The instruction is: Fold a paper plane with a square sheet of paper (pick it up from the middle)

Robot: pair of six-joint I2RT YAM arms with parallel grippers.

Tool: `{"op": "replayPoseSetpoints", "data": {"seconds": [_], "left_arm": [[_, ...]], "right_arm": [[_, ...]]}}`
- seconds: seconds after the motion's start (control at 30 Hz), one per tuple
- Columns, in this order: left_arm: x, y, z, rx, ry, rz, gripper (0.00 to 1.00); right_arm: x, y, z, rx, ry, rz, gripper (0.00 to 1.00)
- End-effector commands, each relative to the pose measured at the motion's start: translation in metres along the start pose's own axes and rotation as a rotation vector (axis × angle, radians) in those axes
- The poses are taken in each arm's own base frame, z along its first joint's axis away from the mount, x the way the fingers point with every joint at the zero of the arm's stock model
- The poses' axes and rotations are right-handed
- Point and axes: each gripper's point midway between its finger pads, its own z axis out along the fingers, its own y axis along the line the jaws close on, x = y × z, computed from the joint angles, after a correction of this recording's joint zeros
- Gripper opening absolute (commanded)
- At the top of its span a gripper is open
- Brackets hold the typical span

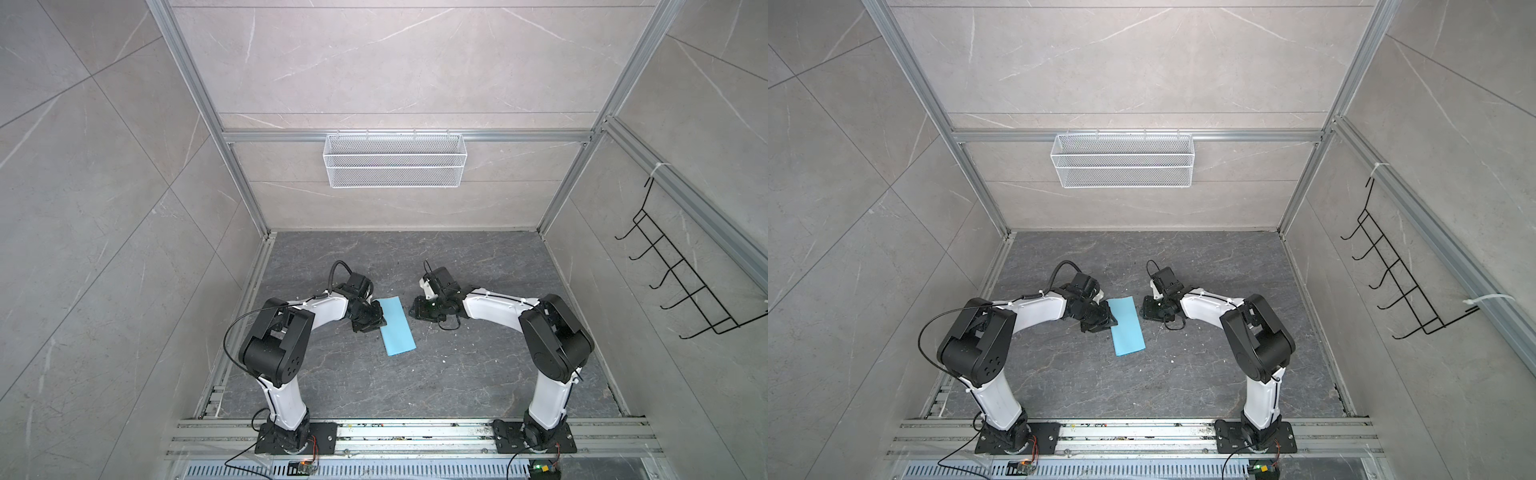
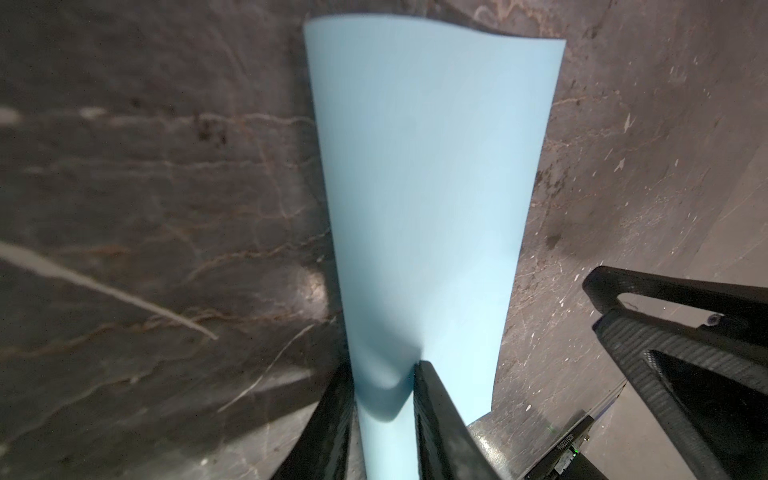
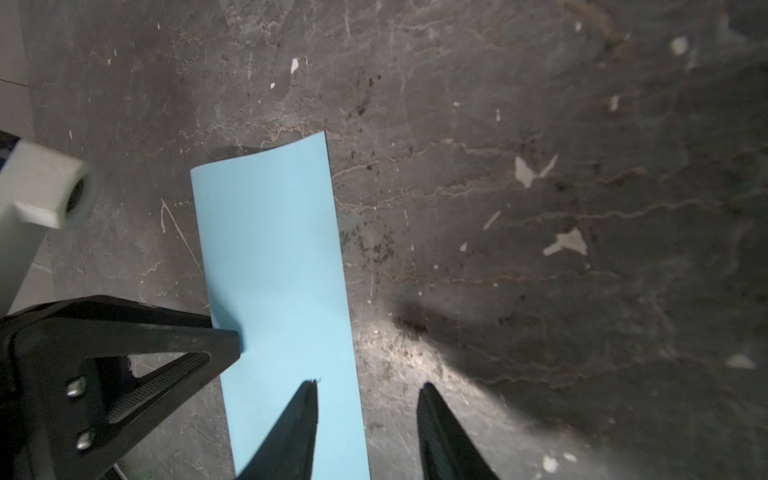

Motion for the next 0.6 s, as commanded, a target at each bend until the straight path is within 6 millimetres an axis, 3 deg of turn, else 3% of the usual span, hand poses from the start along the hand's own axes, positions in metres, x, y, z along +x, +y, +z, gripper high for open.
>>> {"op": "replayPoseSetpoints", "data": {"seconds": [0.0,0.2,0.57], "left_arm": [[0.03,0.046,0.019,-0.16,0.108,-0.046,0.31],[0.033,0.05,0.021,-0.173,0.118,-0.05,0.3],[0.034,0.053,0.019,-0.192,0.117,-0.042,0.28]], "right_arm": [[0.007,0.003,0.005,-0.026,0.032,0.004,0.43],[0.008,0.014,0.007,-0.082,0.053,-0.002,0.43],[0.002,0.016,0.007,-0.08,0.04,0.008,0.42]]}}
